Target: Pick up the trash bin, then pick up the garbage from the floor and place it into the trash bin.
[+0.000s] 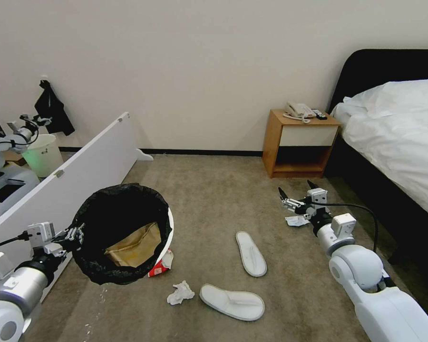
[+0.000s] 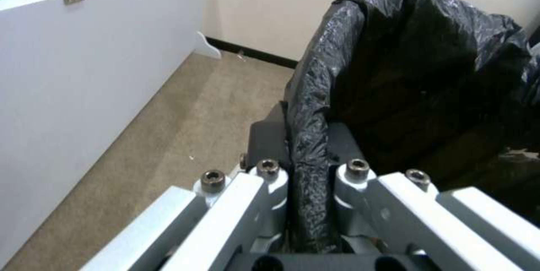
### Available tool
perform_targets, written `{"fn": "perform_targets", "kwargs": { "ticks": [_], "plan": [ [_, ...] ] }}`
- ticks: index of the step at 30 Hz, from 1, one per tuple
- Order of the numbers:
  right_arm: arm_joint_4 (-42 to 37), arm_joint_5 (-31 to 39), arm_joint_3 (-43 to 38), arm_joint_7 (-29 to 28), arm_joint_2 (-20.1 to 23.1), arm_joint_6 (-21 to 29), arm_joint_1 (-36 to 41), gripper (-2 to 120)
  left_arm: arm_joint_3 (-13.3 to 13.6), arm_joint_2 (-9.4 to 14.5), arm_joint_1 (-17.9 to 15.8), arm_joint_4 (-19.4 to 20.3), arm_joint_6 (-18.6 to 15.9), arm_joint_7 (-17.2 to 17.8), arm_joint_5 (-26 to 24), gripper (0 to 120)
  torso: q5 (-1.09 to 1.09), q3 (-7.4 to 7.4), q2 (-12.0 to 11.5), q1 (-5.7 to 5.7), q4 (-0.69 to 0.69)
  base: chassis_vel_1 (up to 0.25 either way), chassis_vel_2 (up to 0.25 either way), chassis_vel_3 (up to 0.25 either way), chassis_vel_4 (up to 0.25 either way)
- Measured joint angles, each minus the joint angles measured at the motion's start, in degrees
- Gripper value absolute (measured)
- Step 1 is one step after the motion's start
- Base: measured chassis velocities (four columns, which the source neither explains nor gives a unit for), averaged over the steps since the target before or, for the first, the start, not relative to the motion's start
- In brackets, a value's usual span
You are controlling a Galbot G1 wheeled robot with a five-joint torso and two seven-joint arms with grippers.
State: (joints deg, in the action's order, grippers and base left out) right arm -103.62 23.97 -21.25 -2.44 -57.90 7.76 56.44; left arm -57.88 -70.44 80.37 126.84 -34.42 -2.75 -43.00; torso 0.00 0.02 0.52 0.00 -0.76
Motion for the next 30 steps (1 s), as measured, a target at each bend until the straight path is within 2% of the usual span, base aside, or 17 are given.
{"fn": "perform_targets", "kwargs": {
  "ticks": [12, 30],
  "plan": [
    [-0.4, 0.1, -0.1, 0.0, -0.1, 0.7, 0.2, 100, 0.0, -0.1, 0.2, 0.3, -0.1, 0.0, -0.2, 5, 0.00, 0.00, 0.0, 0.00, 0.01, 0.000, 0.000, 0.000, 0.000],
    [0.6, -0.8, 0.4, 0.3, -0.3, -0.8, 0.0, 100, 0.1, -0.2, 0.3, 0.3, 0.2, 0.1, -0.4, 5, 0.00, 0.01, 0.0, 0.00, 0.01, -0.100, 0.104, 0.106, -0.108]
  ]
}}
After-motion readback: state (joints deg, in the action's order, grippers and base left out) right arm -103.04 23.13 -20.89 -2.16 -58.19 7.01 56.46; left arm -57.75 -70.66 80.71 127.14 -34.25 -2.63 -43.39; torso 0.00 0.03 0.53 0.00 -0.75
